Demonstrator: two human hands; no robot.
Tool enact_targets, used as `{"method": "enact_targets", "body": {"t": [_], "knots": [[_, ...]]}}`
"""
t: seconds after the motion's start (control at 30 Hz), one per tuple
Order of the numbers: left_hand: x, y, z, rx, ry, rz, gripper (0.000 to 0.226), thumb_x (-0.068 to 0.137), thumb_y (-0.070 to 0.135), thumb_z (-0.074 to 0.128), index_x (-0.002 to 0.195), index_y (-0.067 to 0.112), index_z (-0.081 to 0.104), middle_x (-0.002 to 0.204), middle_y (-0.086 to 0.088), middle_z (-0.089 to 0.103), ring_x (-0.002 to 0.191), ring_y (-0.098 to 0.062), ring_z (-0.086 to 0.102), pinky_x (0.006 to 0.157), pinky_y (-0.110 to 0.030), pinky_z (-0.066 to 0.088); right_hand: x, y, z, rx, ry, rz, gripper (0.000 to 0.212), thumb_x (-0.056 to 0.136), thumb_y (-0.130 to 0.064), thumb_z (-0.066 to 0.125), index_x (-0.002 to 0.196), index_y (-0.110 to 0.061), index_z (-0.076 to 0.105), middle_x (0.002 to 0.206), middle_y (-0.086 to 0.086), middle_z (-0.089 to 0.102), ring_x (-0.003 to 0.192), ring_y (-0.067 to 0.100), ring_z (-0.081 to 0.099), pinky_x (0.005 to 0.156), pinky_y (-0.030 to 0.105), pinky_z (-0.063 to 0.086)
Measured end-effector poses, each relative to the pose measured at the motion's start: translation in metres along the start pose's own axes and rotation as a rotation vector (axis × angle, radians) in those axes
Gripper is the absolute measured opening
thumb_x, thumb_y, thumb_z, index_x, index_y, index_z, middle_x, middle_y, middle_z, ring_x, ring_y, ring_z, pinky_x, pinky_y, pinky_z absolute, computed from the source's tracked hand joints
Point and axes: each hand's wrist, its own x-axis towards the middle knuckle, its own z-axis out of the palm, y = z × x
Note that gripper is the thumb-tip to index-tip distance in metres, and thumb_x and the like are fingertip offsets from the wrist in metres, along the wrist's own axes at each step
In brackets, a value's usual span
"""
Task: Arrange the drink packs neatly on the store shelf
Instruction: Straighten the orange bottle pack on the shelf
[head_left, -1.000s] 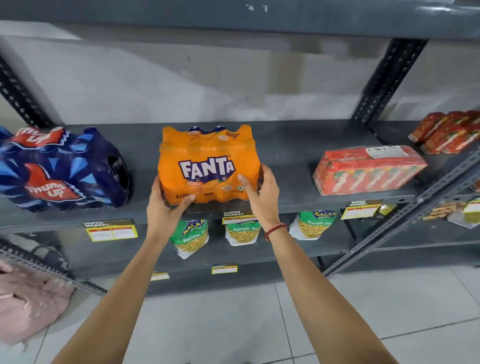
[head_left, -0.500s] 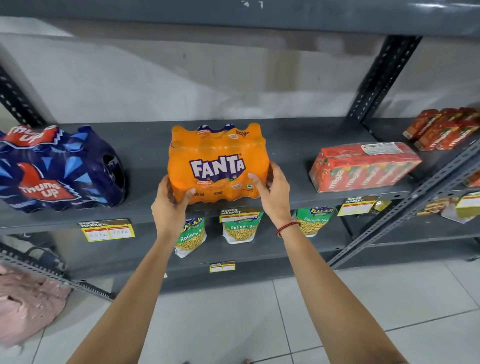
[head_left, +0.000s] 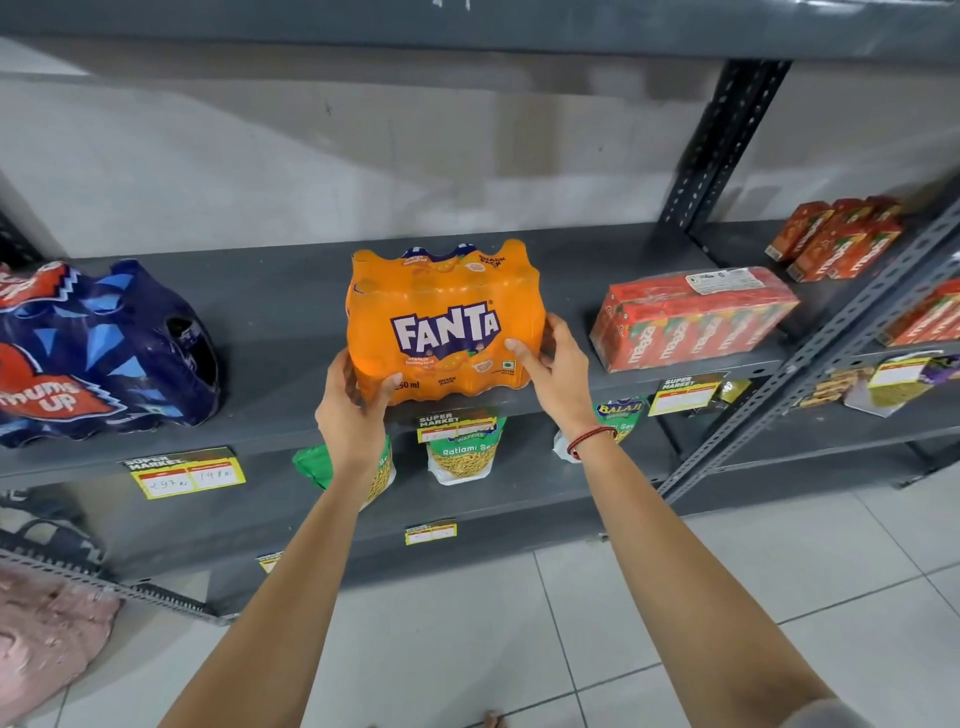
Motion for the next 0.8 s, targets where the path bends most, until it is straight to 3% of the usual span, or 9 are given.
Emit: {"method": "enact_targets", "body": {"t": [0.63, 0.73, 0.8], "knots": [[0.004, 0.002, -0.006, 0.005, -0.037, 0.005, 0.065, 0.078, 0.034, 0.072, 0.134, 0.014, 0.046, 0.133, -0.008, 0.058, 0.117, -0.021, 0.057, 0.087, -0.026, 0.044, -0.004, -0.007, 0.004, 0.024, 0.009, 0.054, 0.062, 0.087, -0.033, 0.063, 0.139, -0.010, 0.037, 0.135, 0.012, 0.055, 0.119, 0.027, 0.057, 0.097, 0.044, 0.051], [0.006, 0.003, -0.018, 0.005, -0.102, 0.003, 0.058, 0.081, 0.029, 0.071, 0.132, 0.012, 0.049, 0.129, -0.007, 0.061, 0.113, -0.017, 0.059, 0.092, -0.030, 0.048, -0.012, -0.010, 0.008, 0.032, 0.099, 0.014, 0.059, 0.086, -0.034, 0.065, 0.134, -0.010, 0.042, 0.133, 0.011, 0.056, 0.120, 0.025, 0.056, 0.097, 0.041, 0.051], [0.005, 0.001, -0.033, 0.013, -0.101, 0.016, 0.049, 0.083, 0.026, 0.070, 0.126, 0.008, 0.055, 0.121, -0.008, 0.065, 0.104, -0.012, 0.062, 0.089, -0.017, 0.051, -0.023, -0.015, 0.014, 0.042, 0.253, -0.052, 0.054, 0.084, -0.035, 0.066, 0.128, -0.010, 0.049, 0.128, 0.009, 0.057, 0.118, 0.022, 0.054, 0.098, 0.042, 0.049]]}}
